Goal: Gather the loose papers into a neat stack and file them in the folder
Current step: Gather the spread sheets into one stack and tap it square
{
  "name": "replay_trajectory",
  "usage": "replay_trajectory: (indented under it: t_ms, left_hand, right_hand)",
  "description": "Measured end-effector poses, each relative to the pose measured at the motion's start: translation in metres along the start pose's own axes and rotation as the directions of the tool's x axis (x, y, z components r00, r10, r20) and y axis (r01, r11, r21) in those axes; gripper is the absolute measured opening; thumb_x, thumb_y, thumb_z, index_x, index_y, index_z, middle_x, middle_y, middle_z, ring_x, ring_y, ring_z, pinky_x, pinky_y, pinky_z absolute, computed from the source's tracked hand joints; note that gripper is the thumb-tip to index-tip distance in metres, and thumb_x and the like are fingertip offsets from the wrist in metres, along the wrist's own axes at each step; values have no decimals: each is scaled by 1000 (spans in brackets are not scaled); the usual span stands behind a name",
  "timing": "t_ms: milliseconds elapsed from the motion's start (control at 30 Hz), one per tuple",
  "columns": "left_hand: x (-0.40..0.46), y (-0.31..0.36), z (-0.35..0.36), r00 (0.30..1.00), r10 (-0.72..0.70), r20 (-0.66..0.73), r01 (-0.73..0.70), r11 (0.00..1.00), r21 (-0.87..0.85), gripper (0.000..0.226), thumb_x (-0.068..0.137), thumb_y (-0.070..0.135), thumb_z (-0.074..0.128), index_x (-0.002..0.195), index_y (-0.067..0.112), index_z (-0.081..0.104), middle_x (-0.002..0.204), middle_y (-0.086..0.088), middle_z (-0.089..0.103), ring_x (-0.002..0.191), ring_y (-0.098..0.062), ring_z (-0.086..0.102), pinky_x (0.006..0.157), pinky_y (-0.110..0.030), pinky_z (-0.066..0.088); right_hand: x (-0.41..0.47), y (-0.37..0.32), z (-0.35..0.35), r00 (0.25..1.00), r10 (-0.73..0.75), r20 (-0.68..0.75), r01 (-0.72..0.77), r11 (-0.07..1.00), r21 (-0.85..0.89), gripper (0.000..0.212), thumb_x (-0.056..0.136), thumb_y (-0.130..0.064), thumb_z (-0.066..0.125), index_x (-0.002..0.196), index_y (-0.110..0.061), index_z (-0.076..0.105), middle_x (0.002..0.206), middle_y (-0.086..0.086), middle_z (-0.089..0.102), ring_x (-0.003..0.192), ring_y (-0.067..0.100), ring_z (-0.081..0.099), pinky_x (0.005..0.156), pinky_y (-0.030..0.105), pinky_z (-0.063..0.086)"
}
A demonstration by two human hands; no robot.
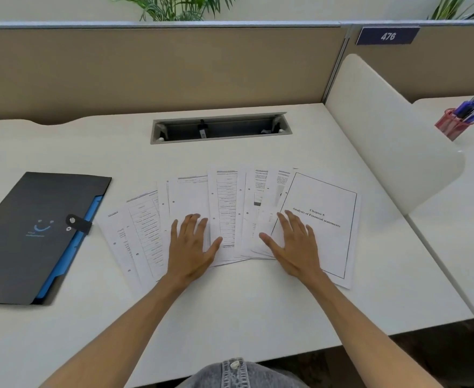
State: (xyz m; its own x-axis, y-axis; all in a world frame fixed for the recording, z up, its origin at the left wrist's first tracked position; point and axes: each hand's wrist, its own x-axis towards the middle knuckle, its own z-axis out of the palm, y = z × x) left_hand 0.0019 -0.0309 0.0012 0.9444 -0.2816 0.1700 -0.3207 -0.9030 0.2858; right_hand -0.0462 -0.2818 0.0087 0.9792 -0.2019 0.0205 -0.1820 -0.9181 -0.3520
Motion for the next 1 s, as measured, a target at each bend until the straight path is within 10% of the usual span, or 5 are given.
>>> replay_trajectory:
  t_ms: [300,600,1000]
  left_hand:
    - [21,43,17,994,102,-27,-103,993,-58,50,89,46,57,122,9,63,127,-10,59,120,-29,52,109,-44,30]
    - [35,82,32,996,30,84,-32,999,32,58,90,62,38,114,13,60,116,-3,54,109,-22,46,92,-36,32]
    - [48,112,40,951,-187,245,249,934,-255,89,83,50,63,151,11,20,154,-15,25,141,-30,21,110,-42,23]
  right_hand:
    - [4,43,-18,986,130,-106,-136,990,-46,66,94,-59,46,144,-15,46,156,6,38,144,23,33,118,44,22]
    - [1,59,-15,984,175,25,-172,981,-85,67,97,-57,41,149,-15,37,162,8,25,149,26,22,119,46,18]
    - [0,55,-16,987,147,66,-144,988,-47,72,96,-50,45,154,-12,25,164,8,18,151,23,16,120,45,18]
